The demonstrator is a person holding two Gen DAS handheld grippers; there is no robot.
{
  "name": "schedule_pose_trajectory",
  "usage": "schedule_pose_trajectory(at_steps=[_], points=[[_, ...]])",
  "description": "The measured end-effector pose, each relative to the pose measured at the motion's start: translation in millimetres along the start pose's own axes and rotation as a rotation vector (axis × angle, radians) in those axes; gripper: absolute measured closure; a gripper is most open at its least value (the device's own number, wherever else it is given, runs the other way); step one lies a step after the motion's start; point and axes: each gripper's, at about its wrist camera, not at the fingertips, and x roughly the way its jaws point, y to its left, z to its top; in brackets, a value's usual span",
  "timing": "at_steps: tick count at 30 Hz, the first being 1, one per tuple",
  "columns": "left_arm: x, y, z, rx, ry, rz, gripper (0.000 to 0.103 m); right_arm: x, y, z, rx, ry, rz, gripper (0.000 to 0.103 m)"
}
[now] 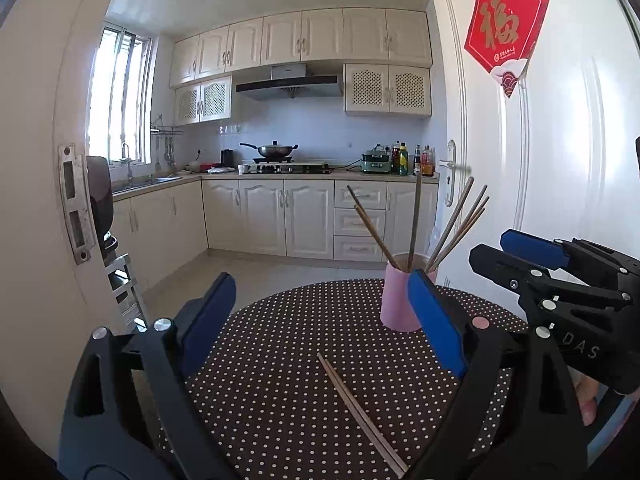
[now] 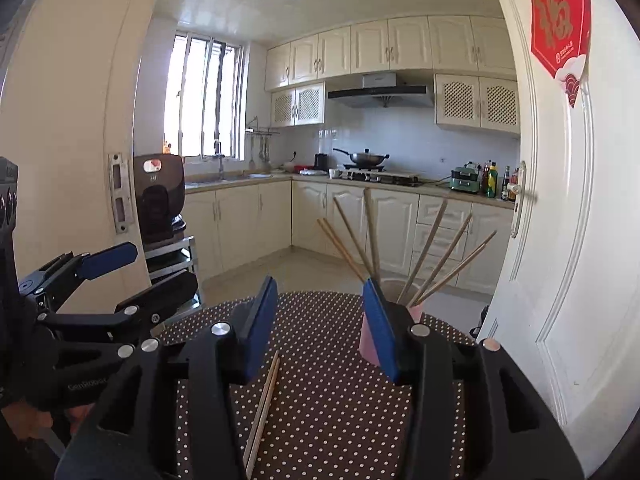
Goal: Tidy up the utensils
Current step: 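Withdraw both grippers from the cup toward the last chopsticks, then close the right gripper on a chopstick while the left gripper grasps the other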
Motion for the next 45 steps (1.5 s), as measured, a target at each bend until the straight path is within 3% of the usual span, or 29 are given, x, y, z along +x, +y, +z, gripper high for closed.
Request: schedule_pose_trajectory(at_steps=[5,12,16,19,30,38,40,42,45], points=[[20,17,-15,-0.006,0.110,0.016,0.017,22,10,-14,-0.010,0.093,0.029,0.060],[68,43,-44,-0.065,0.356,0.004,0.017,87,20,-45,0.004,0.402,0.082,0.059],[85,54,-60,-0.095,0.441,0.018,0.017,119,24,-67,0.013,0.556,0.096,0.059],[92,62,-68,-0.118,0.472,0.024,0.017,134,28,-77,0.009,0.605,0.093,0.059],[105,83,-80,-0.166,0.521,0.027,0.017,162,34,-84,0.016,0.652,0.087,0.059],[113,87,-83,-0.196,0.558,0.011,0.017,183,43,-85,0.033,0.704,0.132,0.059],[116,88,-83,-0.206,0.569,0.002,0.017,184,49,-87,0.003,0.704,0.111,0.063],[120,86,-83,-0.208,0.590,-0.008,0.017,184,48,-87,-0.014,0.704,0.097,0.080],[129,77,-85,-0.214,0.637,-0.048,0.017,180,37,-88,0.013,0.719,0.118,0.091]])
